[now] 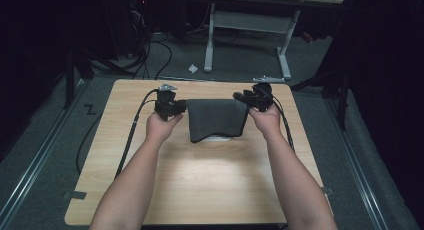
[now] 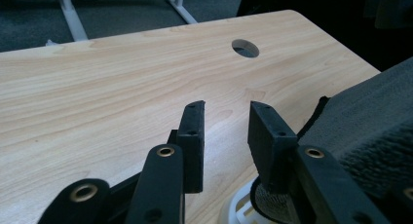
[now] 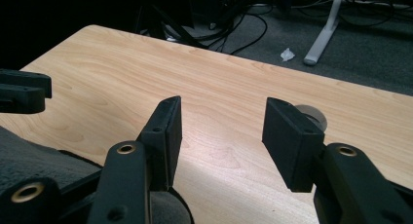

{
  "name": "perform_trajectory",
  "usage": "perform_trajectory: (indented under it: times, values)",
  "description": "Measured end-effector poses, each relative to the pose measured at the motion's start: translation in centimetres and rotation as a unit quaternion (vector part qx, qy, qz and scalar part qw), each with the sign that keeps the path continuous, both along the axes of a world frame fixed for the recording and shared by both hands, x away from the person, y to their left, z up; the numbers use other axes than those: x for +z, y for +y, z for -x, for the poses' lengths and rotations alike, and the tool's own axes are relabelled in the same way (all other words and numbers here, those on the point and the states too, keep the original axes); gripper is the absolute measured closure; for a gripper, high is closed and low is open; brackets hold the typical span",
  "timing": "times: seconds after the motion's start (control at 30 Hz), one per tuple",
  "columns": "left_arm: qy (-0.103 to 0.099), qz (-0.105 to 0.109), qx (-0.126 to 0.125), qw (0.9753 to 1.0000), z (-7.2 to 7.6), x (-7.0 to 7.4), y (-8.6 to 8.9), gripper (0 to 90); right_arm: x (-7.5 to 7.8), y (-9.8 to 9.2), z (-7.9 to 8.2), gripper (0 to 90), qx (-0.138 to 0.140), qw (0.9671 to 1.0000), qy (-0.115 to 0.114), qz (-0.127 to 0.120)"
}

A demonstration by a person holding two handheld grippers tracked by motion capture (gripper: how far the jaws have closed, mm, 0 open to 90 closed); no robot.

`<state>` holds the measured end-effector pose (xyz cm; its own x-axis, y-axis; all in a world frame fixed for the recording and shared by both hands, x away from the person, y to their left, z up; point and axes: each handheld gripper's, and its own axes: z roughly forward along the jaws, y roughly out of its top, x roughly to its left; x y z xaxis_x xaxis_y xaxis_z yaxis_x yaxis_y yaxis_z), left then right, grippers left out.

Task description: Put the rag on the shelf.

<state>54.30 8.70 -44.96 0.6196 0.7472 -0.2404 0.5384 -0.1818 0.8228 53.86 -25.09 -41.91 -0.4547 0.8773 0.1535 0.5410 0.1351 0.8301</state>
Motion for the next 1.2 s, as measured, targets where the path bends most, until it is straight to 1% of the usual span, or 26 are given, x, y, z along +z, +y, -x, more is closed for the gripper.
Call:
perform_trajectory:
  times: [0.07,0.2,0.33,0.4,0.53,0.6,0.67,0.7,0.87,0.9,1.03,1.1,1.17,1.2]
  values:
    - [-0.001,0.001,0.003,1.0,-0.1,0.1,0.3,67.2,0.1,-0.1,0.0,49.9,-0.001,1.0,-0.002,0.003]
    - [-0.002,-0.002,0.007,1.0,0.0,0.3,0.6,65.8,0.1,-0.4,-0.1,50.1,-0.003,1.0,-0.001,-0.001]
    - [-0.008,-0.005,0.009,0.9999,0.2,0.6,0.7,64.1,0.0,-0.5,0.0,50.1,-0.005,1.0,-0.004,0.007]
    - [-0.012,-0.006,0.009,0.9999,0.3,0.8,0.9,63.0,0.0,-0.6,0.2,49.8,-0.007,1.0,-0.001,0.003]
    - [-0.024,-0.007,0.01,0.9996,0.8,1.4,1.3,62.0,0.0,-1.0,0.9,49.8,-0.012,0.9998,-0.016,0.009]
    - [-0.028,-0.009,0.013,0.9995,1.0,1.6,1.5,61.6,0.0,-1.2,1.2,49.5,-0.014,0.9997,-0.016,0.011]
    - [-0.033,-0.004,0.018,0.9993,1.3,1.8,1.8,61.1,0.0,-1.5,1.5,49.1,-0.016,0.9996,-0.019,0.014]
    - [-0.034,-0.001,0.02,0.9992,1.4,1.9,2.0,60.8,0.0,-1.6,1.7,48.8,-0.017,0.9996,-0.02,0.014]
    - [-0.043,-0.004,0.025,0.9988,2.1,1.9,2.6,59.6,0.2,-2.2,2.6,47.6,-0.022,0.9992,-0.027,0.021]
    - [-0.044,-0.006,0.026,0.9987,2.3,2.0,2.7,59.2,0.3,-2.2,2.8,47.5,-0.022,0.9991,-0.029,0.023]
    - [-0.051,-0.001,0.033,0.9981,3.0,2.2,3.3,57.6,0.6,-2.6,3.7,46.6,-0.023,0.9985,-0.039,0.03]
    - [-0.056,-0.002,0.036,0.9978,3.5,2.4,3.7,57.0,0.8,-2.8,4.1,46.3,-0.025,0.9982,-0.045,0.033]
    - [-0.05,-0.008,0.043,0.9978,3.8,2.6,4.0,56.9,1.0,-3.0,4.6,45.8,-0.026,0.998,-0.048,0.031]
    - [-0.05,-0.007,0.042,0.9978,4.0,2.7,4.1,56.9,1.1,-3.0,4.9,45.5,-0.027,0.9979,-0.048,0.034]
